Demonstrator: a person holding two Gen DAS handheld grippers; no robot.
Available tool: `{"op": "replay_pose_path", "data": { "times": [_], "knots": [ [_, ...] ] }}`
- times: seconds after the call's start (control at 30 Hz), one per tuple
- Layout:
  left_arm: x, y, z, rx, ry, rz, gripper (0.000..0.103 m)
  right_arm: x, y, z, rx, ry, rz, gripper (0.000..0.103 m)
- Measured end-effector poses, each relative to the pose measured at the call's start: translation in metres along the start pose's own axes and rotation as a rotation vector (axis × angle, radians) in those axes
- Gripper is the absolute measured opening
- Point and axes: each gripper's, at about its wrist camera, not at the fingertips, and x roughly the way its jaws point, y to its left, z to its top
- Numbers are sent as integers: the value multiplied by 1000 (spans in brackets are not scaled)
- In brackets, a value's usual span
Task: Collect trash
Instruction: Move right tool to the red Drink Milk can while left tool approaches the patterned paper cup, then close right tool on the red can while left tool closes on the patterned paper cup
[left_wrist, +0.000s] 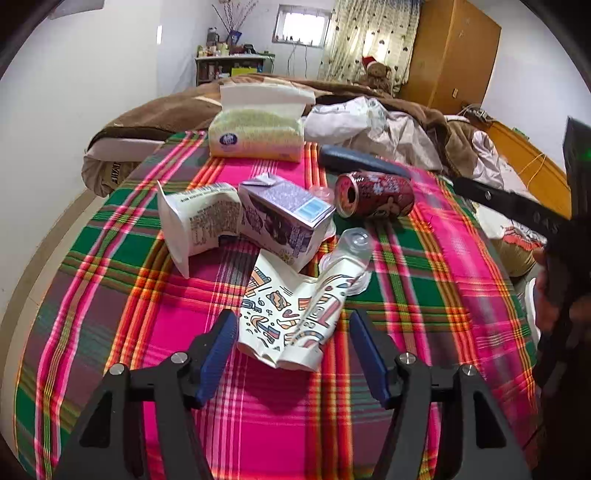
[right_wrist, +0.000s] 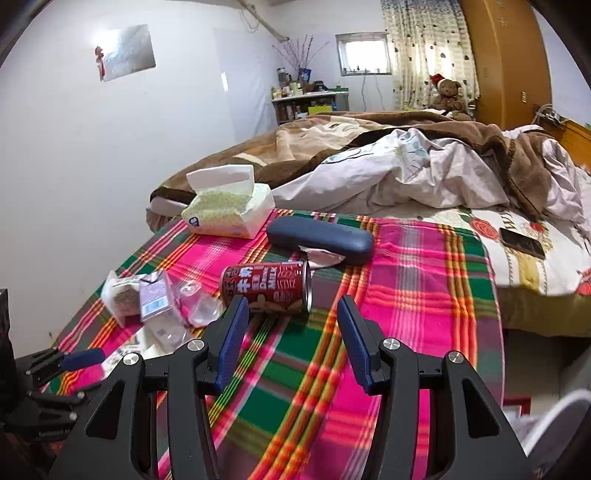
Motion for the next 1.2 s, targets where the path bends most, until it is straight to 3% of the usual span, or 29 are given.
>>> {"op": "replay_pose_path", "data": {
  "times": [0.43, 0.63, 0.9, 1.2],
  "knots": [
    [26, 16, 9, -14, 48, -6, 67, 51, 17, 30, -117, 50, 109, 55],
    [31, 17, 13, -6, 41, -10, 67, 73, 29, 31, -216, 125, 152, 56],
    [33, 26, 17, -27, 48, -30, 67, 58, 38, 17, -380, 228, 206, 57],
    [36, 26, 21, 5, 51, -36, 67, 44, 37, -4, -399, 265, 163, 60]
  ]
}}
